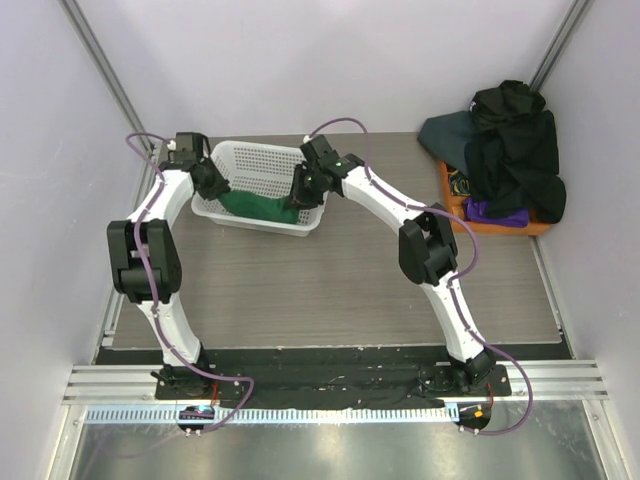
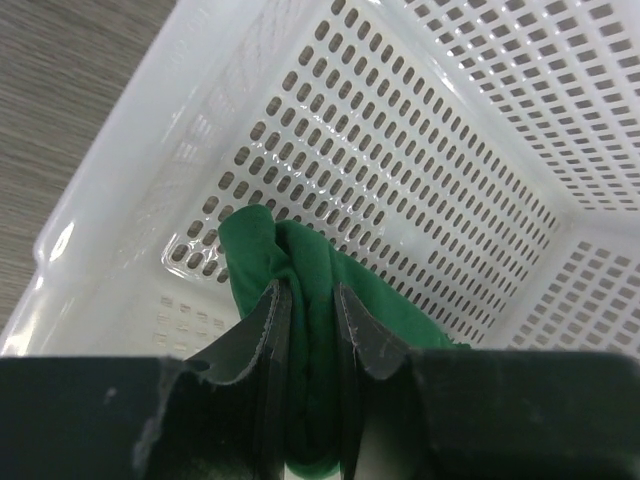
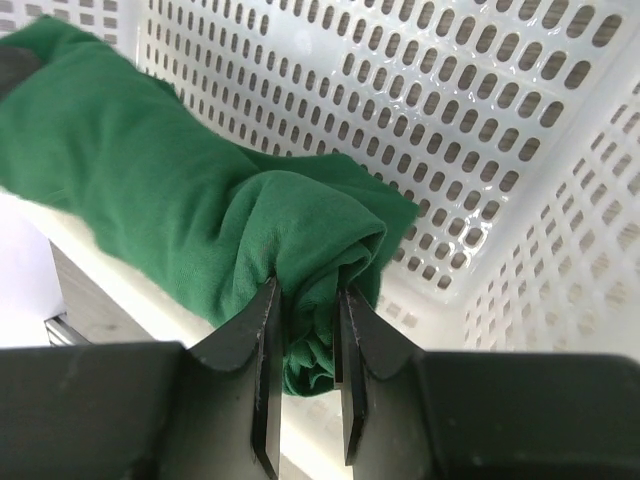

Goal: Roll the t-shirts
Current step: Place the T-shirt in the bin.

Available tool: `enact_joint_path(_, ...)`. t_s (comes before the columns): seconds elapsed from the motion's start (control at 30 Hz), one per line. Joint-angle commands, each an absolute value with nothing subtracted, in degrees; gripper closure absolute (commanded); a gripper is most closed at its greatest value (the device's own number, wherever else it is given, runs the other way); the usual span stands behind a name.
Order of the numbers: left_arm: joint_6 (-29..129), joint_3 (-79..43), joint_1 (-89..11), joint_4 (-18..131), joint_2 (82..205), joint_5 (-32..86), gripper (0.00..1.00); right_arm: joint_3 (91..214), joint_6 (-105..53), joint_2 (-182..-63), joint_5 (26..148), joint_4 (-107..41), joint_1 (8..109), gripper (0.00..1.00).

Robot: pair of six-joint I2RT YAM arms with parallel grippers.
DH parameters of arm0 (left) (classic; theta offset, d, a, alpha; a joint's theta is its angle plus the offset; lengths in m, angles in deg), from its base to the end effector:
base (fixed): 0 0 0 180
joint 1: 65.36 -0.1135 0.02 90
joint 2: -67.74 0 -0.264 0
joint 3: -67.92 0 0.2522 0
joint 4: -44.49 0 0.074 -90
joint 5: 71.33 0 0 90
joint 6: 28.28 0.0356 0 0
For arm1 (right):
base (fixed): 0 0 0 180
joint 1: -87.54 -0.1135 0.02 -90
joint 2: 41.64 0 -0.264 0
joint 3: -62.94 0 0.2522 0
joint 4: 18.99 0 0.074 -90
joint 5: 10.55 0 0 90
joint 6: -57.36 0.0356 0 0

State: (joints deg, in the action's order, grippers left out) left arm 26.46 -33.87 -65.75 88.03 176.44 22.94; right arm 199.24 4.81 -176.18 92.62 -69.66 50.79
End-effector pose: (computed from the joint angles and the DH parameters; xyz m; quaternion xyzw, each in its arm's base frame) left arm 0.4247 0.0002 0.2488 -0.2759 0.8991 -0.1347 0.3121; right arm 0.4187 0.3228 0.2275 -0.0346 0.9304 0.2959 0.2133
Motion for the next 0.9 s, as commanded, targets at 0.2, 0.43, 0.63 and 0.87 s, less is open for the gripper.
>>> enact_joint_path(0.2,28.50,-38.04,-64.13,91.56,180.85,23.50,0.90,204.67,1.90,-177.16,88.33,-72.57,48.26,0.96)
enact_joint_path(0.43,28.76,-38.75,-64.05,92.35,178.92,21.22,0.65,203.71,0.76,-175.32,86.93,-73.18,47.55,0.79)
enact_joint_path(0.63,28.85,-40.67,-63.52,93.23,177.60,19.99,0.46,202.91,0.06,-172.51,83.85,-73.44,46.68,0.63)
enact_joint_path(0.87,29.82,-44.01,-63.25,96.48,176.72,16.56,0.37,201.69,-1.00,-169.61,79.73,-73.98,45.80,0.48)
